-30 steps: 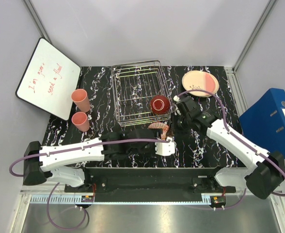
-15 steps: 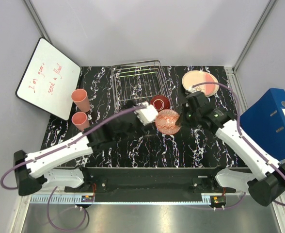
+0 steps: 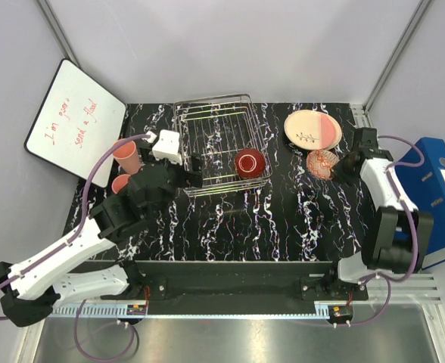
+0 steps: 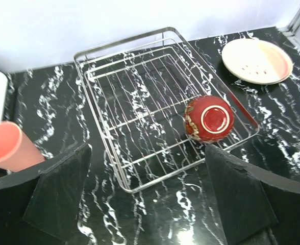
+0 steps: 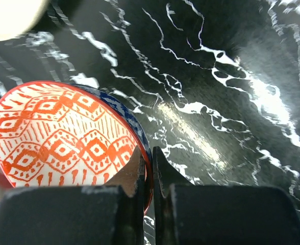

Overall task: Unload the mixed dishes from the dish rack
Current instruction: Place the bowl at the center of the board.

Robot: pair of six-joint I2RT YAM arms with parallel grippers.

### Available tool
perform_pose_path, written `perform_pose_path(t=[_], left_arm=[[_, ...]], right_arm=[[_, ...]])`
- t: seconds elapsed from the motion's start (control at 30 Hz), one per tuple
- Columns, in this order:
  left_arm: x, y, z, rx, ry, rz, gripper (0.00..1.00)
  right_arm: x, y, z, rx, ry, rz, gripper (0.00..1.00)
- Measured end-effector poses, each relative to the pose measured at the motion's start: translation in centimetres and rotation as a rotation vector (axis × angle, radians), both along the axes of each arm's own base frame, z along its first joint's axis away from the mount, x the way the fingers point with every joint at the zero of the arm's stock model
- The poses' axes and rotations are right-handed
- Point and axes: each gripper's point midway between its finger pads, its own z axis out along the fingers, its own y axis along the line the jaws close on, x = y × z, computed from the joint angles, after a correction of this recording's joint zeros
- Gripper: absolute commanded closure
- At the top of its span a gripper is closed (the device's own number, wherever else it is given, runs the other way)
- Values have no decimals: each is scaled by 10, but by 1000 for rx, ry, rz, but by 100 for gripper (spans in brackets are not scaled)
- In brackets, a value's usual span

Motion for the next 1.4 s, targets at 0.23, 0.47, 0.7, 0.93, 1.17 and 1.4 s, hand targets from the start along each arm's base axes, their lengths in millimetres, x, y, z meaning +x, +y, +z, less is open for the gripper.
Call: perform_pose_path(t=[0.23, 0.47, 0.7, 0.93, 1.17, 1.4], left_arm=[[-4, 1, -28, -48, 59, 23, 1], [-6, 2, -44, -42, 93, 30, 1], [-5, 3, -45, -42, 94, 35, 1], [-1, -4, -58, -4, 121, 37, 1], [0, -5, -60, 11, 131, 37, 1], [6, -13, -53, 32, 131, 34, 1]], right_arm=[[19, -3, -47, 23, 117, -32, 100], [34, -9, -84, 14, 177, -42, 100], [48, -11, -90, 13, 156, -42, 91], [46, -9, -92, 24, 154, -54, 46], [29, -5, -83, 33, 147, -55, 32], [41, 1, -5, 65, -57, -71, 28]])
